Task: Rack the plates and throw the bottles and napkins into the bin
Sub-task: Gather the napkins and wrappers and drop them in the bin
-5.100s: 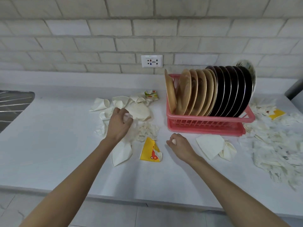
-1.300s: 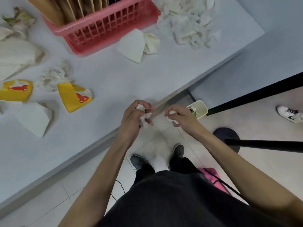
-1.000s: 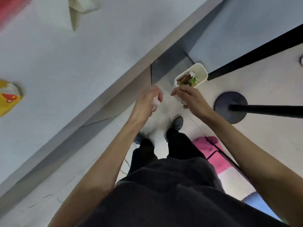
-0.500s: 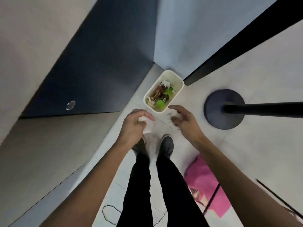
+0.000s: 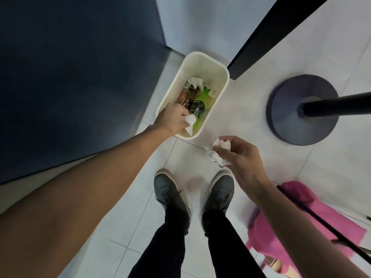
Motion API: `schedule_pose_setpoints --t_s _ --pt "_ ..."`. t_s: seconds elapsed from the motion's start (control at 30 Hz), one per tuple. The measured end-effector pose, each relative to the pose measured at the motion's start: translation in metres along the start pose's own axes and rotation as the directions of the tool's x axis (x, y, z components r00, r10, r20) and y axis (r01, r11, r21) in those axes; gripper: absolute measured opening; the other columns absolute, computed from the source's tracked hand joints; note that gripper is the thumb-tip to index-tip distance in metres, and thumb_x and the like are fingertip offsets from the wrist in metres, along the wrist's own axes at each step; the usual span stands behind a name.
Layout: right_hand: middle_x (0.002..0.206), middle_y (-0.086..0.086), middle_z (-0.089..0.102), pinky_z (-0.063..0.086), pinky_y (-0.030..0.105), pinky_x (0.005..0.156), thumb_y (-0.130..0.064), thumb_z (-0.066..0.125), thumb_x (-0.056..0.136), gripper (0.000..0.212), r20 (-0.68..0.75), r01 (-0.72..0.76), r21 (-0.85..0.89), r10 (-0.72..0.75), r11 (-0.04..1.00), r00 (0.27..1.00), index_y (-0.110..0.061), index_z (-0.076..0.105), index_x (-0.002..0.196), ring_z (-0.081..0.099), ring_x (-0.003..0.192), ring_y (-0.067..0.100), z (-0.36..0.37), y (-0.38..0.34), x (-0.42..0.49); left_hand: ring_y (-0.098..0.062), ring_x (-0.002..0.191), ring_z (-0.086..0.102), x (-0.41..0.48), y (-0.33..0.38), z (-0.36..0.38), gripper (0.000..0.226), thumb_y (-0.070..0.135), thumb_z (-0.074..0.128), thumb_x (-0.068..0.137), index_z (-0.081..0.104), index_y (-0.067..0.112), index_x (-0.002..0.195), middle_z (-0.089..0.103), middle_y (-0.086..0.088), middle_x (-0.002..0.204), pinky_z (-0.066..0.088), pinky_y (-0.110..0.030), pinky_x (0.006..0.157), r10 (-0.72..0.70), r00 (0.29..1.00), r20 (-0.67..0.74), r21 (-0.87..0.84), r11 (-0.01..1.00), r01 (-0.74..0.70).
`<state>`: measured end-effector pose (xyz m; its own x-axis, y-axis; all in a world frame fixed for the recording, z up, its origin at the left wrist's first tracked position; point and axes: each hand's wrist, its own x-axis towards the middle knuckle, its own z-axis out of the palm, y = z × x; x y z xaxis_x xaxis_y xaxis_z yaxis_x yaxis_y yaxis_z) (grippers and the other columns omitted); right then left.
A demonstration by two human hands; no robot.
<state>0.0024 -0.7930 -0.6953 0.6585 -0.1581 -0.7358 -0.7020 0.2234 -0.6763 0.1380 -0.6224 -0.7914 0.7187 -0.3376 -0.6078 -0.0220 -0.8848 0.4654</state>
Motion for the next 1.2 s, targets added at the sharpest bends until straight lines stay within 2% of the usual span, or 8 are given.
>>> schedule_pose_setpoints --t_s 0.27,0.43,0.63,0.73,0.8,0.87,0.97,1.2 --pt "0.071 0.005 0.068 0.043 0.042 0.070 -0.010 0.075 0.082 0.013 -0.011 0.015 0.020 -0.015 1.000 1.000 -0.008 0.073 0.095 0.064 0.089 0.050 -0.008 0.015 0.033 -0.026 0.082 0.055 0.037 -0.012 0.030 0.027 0.034 0.073 0.082 0.071 0.020 0.105 0.058 -0.002 0.096 0.043 -0.032 0.065 -0.102 0.986 0.135 0.410 0.911 0.038" --pt "0.086 0.018 0.073 0.043 0.027 0.055 -0.006 0.070 0.086 0.016 -0.010 0.052 0.012 -0.052 0.999 0.999 -0.002 0.071 0.101 0.062 0.068 0.020 -0.002 0.001 0.057 -0.030 0.088 0.055 0.045 -0.002 0.022 0.031 0.036 0.041 0.095 0.054 0.009 0.085 0.063 -0.016 0.112 0.049 -0.037 0.083 -0.191 0.893 0.408 0.380 0.925 0.024" --pt "0.077 0.007 0.069 0.042 0.027 0.055 -0.008 0.070 0.088 0.015 0.008 0.088 -0.044 -0.088 0.995 0.996 -0.002 0.071 0.101 0.057 0.066 0.019 0.004 -0.010 0.083 -0.024 0.145 0.027 0.055 -0.018 0.034 0.077 0.063 0.012 0.094 0.030 0.015 0.151 0.032 -0.002 0.156 0.022 -0.034 0.117 -0.454 0.643 0.617 0.540 0.838 0.073" --pt "0.074 0.002 0.067 0.042 0.025 0.054 -0.010 0.068 0.090 0.014 0.035 0.099 -0.105 -0.096 0.990 0.995 -0.003 0.071 0.102 0.056 0.063 0.015 0.005 -0.013 0.093 -0.033 0.148 0.021 0.060 -0.010 0.036 0.071 0.053 0.018 0.100 0.019 0.010 0.156 0.021 -0.013 0.162 0.023 -0.040 0.119 -0.444 0.697 0.564 0.554 0.829 0.081" --pt "0.076 0.003 0.066 0.042 0.025 0.053 -0.010 0.068 0.090 0.015 0.037 0.116 -0.162 -0.111 0.980 0.993 -0.002 0.070 0.103 0.054 0.063 0.012 0.007 -0.016 0.099 -0.034 0.141 0.034 0.059 -0.009 0.035 0.069 0.053 0.024 0.098 0.034 0.009 0.150 0.030 -0.013 0.158 0.032 -0.044 0.113 -0.388 0.719 0.577 0.549 0.836 0.011" --pt "0.079 0.006 0.066 0.042 0.023 0.052 -0.009 0.069 0.089 0.015 0.054 0.140 -0.229 -0.131 0.963 0.990 -0.002 0.069 0.103 0.055 0.063 0.010 0.011 -0.021 0.104 -0.032 0.110 0.053 0.053 -0.008 0.031 0.042 0.039 0.032 0.100 0.059 0.007 0.104 0.053 -0.015 0.133 0.046 -0.043 0.097 -0.273 0.760 0.590 0.508 0.857 -0.086" --pt "0.091 0.006 0.070 0.046 0.019 0.059 -0.008 0.074 0.085 0.018 0.102 0.176 -0.353 -0.149 0.919 0.984 -0.009 0.070 0.102 0.064 0.072 0.011 0.020 -0.028 0.118 -0.032 0.082 0.054 0.038 -0.005 0.012 0.033 0.024 0.040 0.097 0.040 0.012 0.066 0.061 -0.015 0.096 0.050 -0.039 0.075 -0.076 0.880 0.468 0.452 0.877 -0.165" --pt "0.098 -0.004 0.066 0.037 0.018 0.072 -0.015 0.078 0.076 0.038 0.235 0.318 -0.693 -0.215 0.647 0.948 -0.015 0.070 0.113 0.058 0.091 0.011 0.052 -0.034 0.156 -0.017 0.079 0.069 -0.019 -0.029 -0.020 0.023 0.007 0.055 0.088 0.075 0.016 0.094 0.074 0.006 0.083 0.053 -0.026 0.075 0.038 0.979 -0.201 -0.390 0.913 -0.115"
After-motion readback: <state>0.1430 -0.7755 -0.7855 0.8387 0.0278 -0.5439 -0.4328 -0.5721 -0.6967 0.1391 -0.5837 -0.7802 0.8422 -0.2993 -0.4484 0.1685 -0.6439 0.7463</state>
